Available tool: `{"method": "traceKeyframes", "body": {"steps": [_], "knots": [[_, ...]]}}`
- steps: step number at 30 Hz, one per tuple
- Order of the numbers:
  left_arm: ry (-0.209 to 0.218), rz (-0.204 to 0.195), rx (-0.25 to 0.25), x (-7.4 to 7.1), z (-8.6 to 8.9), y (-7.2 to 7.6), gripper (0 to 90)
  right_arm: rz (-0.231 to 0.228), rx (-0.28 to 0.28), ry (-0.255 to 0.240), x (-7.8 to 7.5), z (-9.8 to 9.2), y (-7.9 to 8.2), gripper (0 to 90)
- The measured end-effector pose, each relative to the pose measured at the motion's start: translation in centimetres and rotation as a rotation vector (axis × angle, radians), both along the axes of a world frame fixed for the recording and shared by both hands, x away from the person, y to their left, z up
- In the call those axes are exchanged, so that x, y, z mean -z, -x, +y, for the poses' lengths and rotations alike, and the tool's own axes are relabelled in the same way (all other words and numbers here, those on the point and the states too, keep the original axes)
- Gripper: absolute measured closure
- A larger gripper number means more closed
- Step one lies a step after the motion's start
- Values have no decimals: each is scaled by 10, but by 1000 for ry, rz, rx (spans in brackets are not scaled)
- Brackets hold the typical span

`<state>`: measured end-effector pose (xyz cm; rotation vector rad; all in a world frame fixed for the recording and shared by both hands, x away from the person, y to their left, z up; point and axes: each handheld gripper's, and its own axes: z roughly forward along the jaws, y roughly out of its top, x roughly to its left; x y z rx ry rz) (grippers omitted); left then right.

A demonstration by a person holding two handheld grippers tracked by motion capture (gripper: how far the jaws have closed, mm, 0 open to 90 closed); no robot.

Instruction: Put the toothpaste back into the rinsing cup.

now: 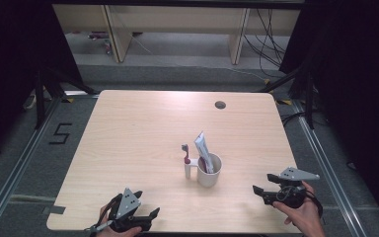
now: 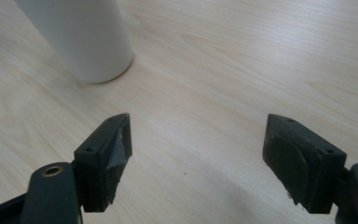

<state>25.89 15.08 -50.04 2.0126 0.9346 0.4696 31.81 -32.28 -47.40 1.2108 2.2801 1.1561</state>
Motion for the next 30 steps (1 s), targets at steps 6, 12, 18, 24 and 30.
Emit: {"method": "traceKeyframes", "body": {"steps": [6,12,18,24,30], "knots": [[10,-4,-1,1,0,0,210,43,26,-11,3,-1,8,224],[11,-6,0,0,0,0,211,40,17,0,8,-4,12,215],[3,-4,3,0,0,0,211,39,0,14,9,-7,16,207],[3,1,-1,0,0,0,210,39,5,23,11,-9,22,199],[3,3,0,0,-1,0,210,68,12,14,15,-8,28,194]]}}
